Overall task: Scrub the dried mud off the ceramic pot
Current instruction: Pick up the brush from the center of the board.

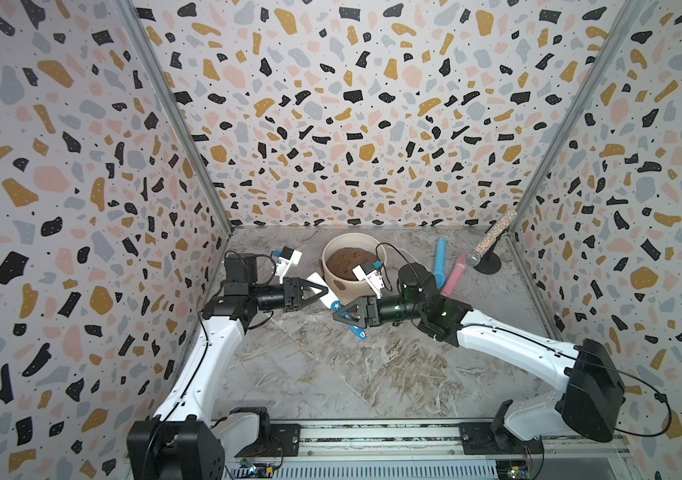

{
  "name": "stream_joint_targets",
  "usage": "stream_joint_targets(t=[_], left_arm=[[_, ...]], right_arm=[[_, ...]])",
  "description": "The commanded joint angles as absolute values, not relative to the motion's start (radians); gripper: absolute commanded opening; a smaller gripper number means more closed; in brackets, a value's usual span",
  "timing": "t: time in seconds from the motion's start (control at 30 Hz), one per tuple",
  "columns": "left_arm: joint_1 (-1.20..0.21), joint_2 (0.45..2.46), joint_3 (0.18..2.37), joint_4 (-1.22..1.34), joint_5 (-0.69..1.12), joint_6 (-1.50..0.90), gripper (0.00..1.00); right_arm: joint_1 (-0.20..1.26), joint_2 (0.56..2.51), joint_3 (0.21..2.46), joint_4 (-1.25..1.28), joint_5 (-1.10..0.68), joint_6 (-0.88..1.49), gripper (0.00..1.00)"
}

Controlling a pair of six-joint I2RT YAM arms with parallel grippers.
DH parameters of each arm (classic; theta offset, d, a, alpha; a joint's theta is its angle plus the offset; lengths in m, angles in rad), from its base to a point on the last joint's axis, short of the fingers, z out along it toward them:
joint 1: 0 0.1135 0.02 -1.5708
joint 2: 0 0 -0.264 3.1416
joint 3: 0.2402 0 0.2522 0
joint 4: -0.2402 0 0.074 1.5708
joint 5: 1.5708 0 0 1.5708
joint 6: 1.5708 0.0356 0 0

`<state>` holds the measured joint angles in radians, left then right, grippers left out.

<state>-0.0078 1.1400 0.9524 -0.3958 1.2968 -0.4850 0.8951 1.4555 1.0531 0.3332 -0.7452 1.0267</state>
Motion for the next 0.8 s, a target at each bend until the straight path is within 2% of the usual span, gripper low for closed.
stream_joint_targets(t=[0.0,0.1,0.2,0.3,0.37,0.4,0.43,0.47,0.5,0.6,0.7,0.77], left_arm=[[-0.011,1.118,0.973,-0.359,1.348,-0.462,0.18],[-0.011,1.115,0.973,-0.362,1.347,-0.455,0.18],[-0.011,1.117,0.970,-0.366,1.345,-0.450,0.17],[-0.011,1.117,0.969,-0.368,1.345,-0.444,0.17],[-0.011,1.117,0.969,-0.367,1.346,-0.445,0.18],[-0.011,1.117,0.971,-0.369,1.346,-0.445,0.27],[-0.011,1.117,0.973,-0.373,1.342,-0.445,0.52],[-0.011,1.116,0.976,-0.377,1.336,-0.443,0.86],[-0.011,1.115,0.979,-0.388,1.330,-0.444,0.98],[-0.009,1.116,0.988,-0.418,1.295,-0.436,1.00],[0.001,1.115,1.002,-0.457,1.242,-0.382,1.00],[0.020,1.113,1.041,-0.573,1.137,-0.276,1.00]], right_arm=[[0.900,1.471,1.048,0.772,-0.820,1.330,0.58],[0.899,1.480,1.048,0.783,-0.801,1.341,0.37],[0.899,1.485,1.038,0.786,-0.782,1.339,0.12],[0.898,1.476,1.039,0.766,-0.774,1.321,0.00],[0.898,1.460,1.044,0.695,-0.760,1.281,0.00],[0.897,1.453,1.046,0.653,-0.759,1.258,0.00],[0.897,1.449,1.051,0.616,-0.771,1.225,0.00],[0.897,1.448,1.063,0.568,-0.795,1.183,0.00],[0.896,1.446,1.082,0.496,-0.813,1.123,0.00],[0.896,1.418,1.122,0.164,-0.770,0.851,0.00],[0.899,1.393,1.200,-0.261,-0.560,0.560,0.00],[0.906,1.389,1.265,-0.496,-0.376,0.377,0.00]])
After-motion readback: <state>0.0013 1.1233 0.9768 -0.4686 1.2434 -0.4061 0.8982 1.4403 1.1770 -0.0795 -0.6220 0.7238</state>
